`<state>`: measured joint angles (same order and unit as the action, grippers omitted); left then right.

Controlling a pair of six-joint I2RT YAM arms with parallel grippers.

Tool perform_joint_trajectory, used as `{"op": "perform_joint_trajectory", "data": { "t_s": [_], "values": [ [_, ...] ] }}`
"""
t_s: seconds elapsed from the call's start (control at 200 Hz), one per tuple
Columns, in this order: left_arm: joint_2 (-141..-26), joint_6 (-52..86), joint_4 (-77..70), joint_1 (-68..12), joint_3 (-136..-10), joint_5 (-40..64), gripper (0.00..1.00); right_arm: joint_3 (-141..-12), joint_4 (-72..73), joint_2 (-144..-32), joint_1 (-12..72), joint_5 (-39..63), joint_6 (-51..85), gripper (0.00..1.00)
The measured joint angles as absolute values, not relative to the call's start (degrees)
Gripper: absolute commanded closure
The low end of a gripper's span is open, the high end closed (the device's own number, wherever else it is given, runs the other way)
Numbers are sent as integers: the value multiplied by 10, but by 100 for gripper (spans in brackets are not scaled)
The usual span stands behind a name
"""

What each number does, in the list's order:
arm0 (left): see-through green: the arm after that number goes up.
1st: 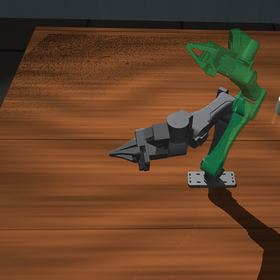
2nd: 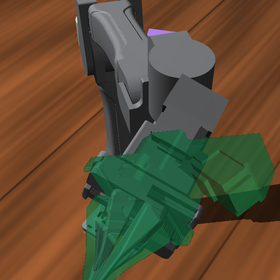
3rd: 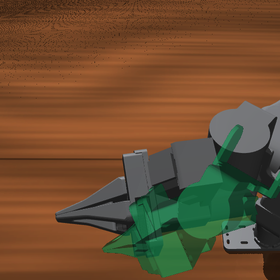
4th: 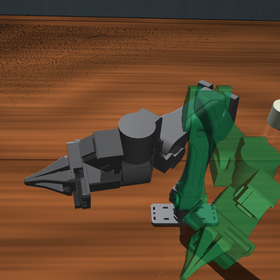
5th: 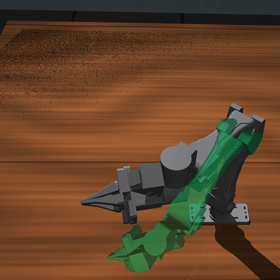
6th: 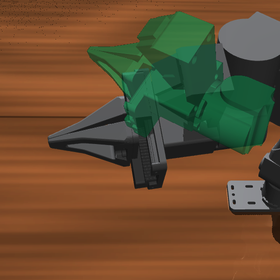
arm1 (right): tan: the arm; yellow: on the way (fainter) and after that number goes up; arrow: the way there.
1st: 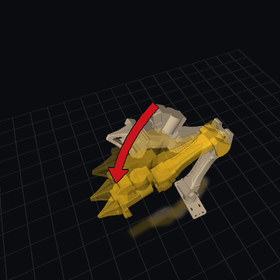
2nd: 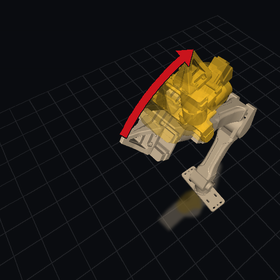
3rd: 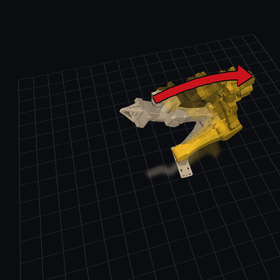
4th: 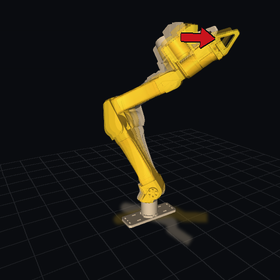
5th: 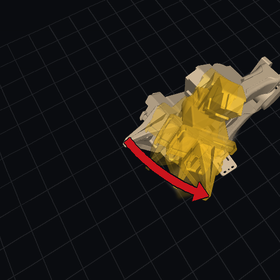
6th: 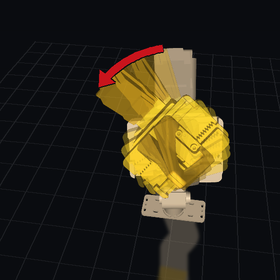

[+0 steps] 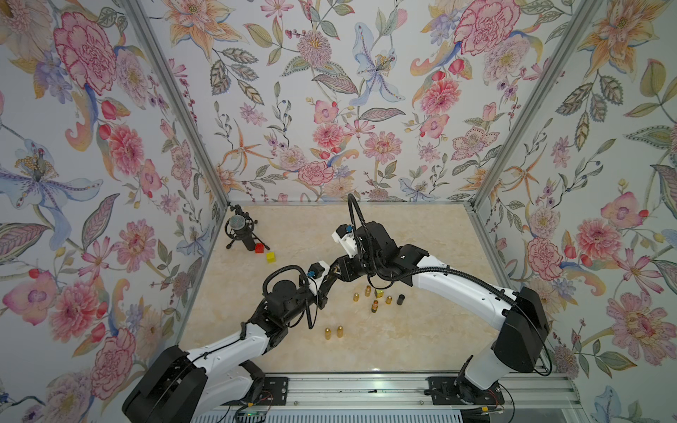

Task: Open the lipstick cap
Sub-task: Place the lipstick at the center of the board.

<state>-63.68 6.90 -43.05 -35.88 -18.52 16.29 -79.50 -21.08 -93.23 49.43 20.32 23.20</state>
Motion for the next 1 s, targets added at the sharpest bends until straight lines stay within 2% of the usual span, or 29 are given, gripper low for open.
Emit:
{"op": "perform_joint_trajectory", "data": {
  "t_s": [0.165,0.24,0.38,0.455,0.565,0.64,0.69,0.996],
  "values": [
    [-633,69,-425,-359,-185,163,93,-795,-211,-932,494,203,231,71],
    [-631,69,-424,-359,-185,163,93,-795,-211,-932,494,201,231,80],
    [-628,69,-420,-359,-185,163,91,-795,-211,-932,493,201,228,81],
    [-627,68,-416,-359,-185,162,79,-795,-211,-932,493,201,227,83],
    [-625,63,-411,-359,-185,161,33,-795,-207,-932,493,197,227,83],
    [-622,63,-408,-359,-185,161,12,-795,-207,-932,493,190,227,83],
    [-617,59,-403,-359,-185,158,2,-795,-207,-932,492,182,227,83],
    [-567,79,-331,-357,-185,112,1,-794,-208,-942,491,80,194,82]
  ]
}}
